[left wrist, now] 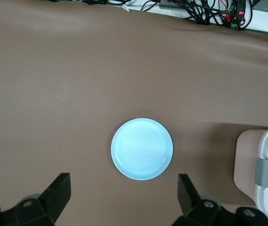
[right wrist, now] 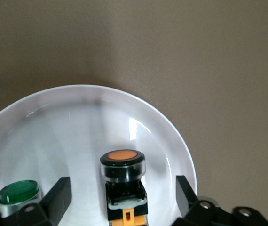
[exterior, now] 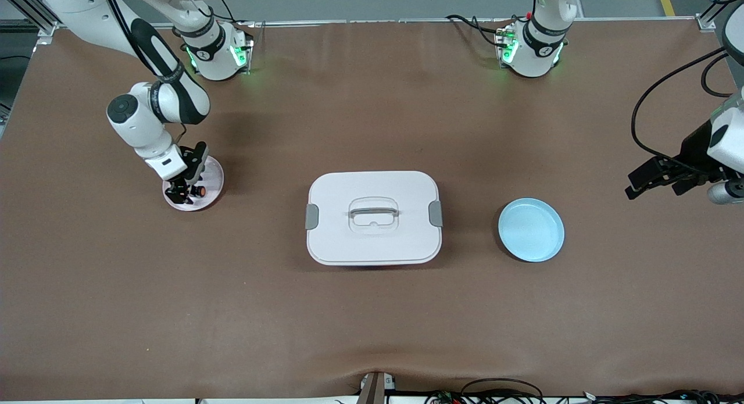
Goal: Transfer orange switch to right arm and place
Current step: 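Open the right gripper beside the green switch and release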
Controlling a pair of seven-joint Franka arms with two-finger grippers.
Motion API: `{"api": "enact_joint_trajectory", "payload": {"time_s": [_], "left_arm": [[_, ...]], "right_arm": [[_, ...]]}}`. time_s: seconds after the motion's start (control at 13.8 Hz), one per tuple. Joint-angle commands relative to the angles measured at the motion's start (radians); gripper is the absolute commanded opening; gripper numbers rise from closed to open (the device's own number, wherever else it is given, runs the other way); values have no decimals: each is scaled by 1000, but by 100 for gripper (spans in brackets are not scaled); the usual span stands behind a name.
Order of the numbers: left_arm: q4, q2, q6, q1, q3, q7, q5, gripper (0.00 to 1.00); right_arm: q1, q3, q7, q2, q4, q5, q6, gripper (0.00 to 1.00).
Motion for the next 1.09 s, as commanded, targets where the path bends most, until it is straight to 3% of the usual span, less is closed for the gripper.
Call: {"api": "enact_joint_trajectory", "payload": {"time_s": [0.0, 0.29, 0.51, 1.02], "left_arm": [[9, -41, -50, -57, 66, 12, 16, 100], [17, -73, -88, -51, 66, 8, 14, 100], [19, -90, -143, -51, 64, 8, 14, 100], [52, -82, -188, -51, 58, 9, 17, 100]], "right_arm": [[-21, 17, 11, -17, -3, -6, 5, 100], [-23, 18, 17, -54, 33, 6, -130, 100], [-23, 17, 37, -101, 98, 37, -338, 100], [-24, 8, 61, -161, 268, 57, -685, 100]]}}
